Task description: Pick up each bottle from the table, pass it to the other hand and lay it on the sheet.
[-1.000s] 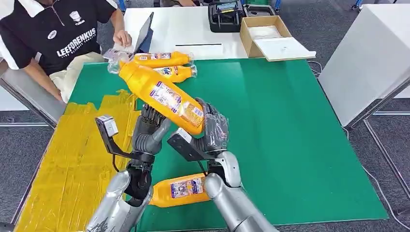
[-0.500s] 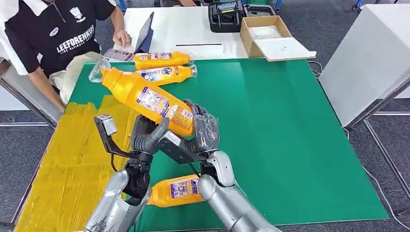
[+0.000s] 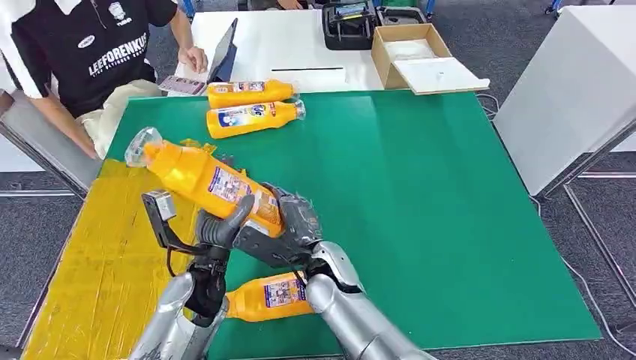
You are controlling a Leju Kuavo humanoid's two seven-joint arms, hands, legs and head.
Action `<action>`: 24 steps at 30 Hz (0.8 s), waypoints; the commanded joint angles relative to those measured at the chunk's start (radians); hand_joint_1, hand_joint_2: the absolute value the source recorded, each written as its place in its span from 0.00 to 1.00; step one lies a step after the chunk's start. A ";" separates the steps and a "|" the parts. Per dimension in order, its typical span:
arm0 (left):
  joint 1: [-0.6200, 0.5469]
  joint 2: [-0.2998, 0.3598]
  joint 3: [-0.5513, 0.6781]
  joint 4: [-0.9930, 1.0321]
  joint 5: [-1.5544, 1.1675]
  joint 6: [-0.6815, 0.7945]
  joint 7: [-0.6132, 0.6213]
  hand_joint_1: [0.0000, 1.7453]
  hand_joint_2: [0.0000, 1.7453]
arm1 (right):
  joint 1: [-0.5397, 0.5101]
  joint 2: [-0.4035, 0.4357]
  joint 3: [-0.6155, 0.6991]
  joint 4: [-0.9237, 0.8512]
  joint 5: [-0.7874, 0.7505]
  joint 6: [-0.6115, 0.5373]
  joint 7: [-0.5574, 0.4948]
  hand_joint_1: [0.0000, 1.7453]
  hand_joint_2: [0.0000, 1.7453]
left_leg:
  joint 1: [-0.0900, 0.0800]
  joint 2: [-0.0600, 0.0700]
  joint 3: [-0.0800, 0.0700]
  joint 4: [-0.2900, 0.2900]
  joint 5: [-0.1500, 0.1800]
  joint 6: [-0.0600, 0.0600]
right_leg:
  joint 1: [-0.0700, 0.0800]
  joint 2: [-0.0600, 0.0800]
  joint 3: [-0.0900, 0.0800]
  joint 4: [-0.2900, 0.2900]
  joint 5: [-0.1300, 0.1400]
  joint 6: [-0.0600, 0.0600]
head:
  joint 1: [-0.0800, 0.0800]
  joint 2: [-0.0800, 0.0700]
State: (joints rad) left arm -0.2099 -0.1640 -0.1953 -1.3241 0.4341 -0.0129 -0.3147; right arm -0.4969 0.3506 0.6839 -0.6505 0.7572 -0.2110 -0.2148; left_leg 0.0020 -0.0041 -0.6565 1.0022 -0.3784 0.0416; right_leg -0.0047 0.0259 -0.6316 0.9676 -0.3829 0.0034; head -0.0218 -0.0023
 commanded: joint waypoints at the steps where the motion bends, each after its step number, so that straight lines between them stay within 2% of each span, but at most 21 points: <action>1: -0.073 -0.005 -0.027 0.051 -0.008 -0.020 0.004 0.00 1.00 | 0.019 -0.018 0.116 0.082 0.006 0.067 -0.009 1.00 1.00 | -0.001 -0.006 0.010 0.001 -0.004 -0.004 | 0.000 -0.010 0.012 0.001 -0.006 0.000 | 0.001 0.000; 3: -0.076 -0.005 -0.020 0.047 -0.011 -0.019 0.005 0.00 1.00 | 0.020 -0.023 0.128 0.083 0.002 0.088 -0.008 1.00 1.00 | 0.000 -0.004 0.003 -0.001 0.000 -0.002 | 0.000 -0.005 0.004 -0.001 -0.002 0.000 | 0.001 0.000; 5: -0.079 -0.005 -0.015 0.047 -0.013 -0.019 0.007 0.00 1.00 | 0.027 -0.030 0.136 0.082 -0.008 0.106 -0.004 1.00 1.00 | 0.000 -0.005 0.006 0.000 -0.001 -0.003 | 0.001 -0.008 0.007 0.000 -0.003 0.000 | 0.001 0.000; 13: -0.057 0.002 -0.012 0.046 -0.019 -0.022 0.000 0.00 1.00 | 0.056 -0.077 0.167 0.060 0.002 0.051 0.020 1.00 1.00 | 0.001 -0.006 0.006 -0.001 -0.001 -0.002 | 0.001 -0.009 0.008 -0.001 -0.003 0.000 | 0.001 0.000; 14: -0.054 0.001 -0.008 0.041 -0.018 -0.021 -0.007 0.12 1.00 | 0.057 -0.080 0.169 0.055 0.001 0.046 0.021 1.00 1.00 | 0.001 -0.006 0.005 -0.001 -0.001 -0.002 | 0.001 -0.008 0.007 -0.001 -0.003 0.000 | 0.001 0.000; 15: -0.045 0.001 -0.002 0.028 -0.018 -0.019 -0.020 0.97 1.00 | 0.060 -0.087 0.170 0.040 -0.003 0.037 0.025 1.00 1.00 | 0.000 -0.008 0.008 -0.001 -0.002 -0.003 | 0.001 -0.010 0.010 -0.001 -0.004 0.000 | 0.001 0.000; 16: -0.041 0.000 0.002 0.022 -0.017 -0.021 -0.023 1.00 1.00 | 0.061 -0.090 0.170 0.033 -0.006 0.032 0.027 1.00 1.00 | 0.000 -0.006 0.005 -0.001 -0.001 -0.002 | 0.001 -0.007 0.007 -0.001 -0.003 0.000 | 0.001 0.000; 18: -0.023 -0.002 0.009 -0.003 -0.023 -0.017 -0.033 1.00 1.00 | 0.067 -0.105 0.159 0.005 -0.021 0.016 0.036 1.00 1.00 | 0.001 -0.004 0.003 -0.001 -0.001 -0.002 | 0.001 -0.005 0.004 -0.001 -0.002 0.000 | 0.001 0.000; 24: 0.000 0.000 0.010 -0.036 -0.037 -0.014 -0.046 1.00 1.00 | 0.098 -0.136 0.132 -0.056 -0.043 -0.007 0.037 1.00 1.00 | 0.000 -0.006 0.005 0.000 -0.002 -0.003 | 0.001 -0.008 0.007 0.000 -0.003 0.000 | 0.001 0.000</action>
State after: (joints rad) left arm -0.1580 -0.1640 -0.1759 -1.3367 0.4093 -0.0229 -0.3486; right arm -0.4680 0.2880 0.7527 -0.6657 0.7153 -0.2087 -0.1797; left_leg 0.0021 -0.0042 -0.6564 1.0023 -0.3789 0.0410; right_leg -0.0046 0.0262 -0.6317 0.9675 -0.3829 0.0034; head -0.0210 -0.0023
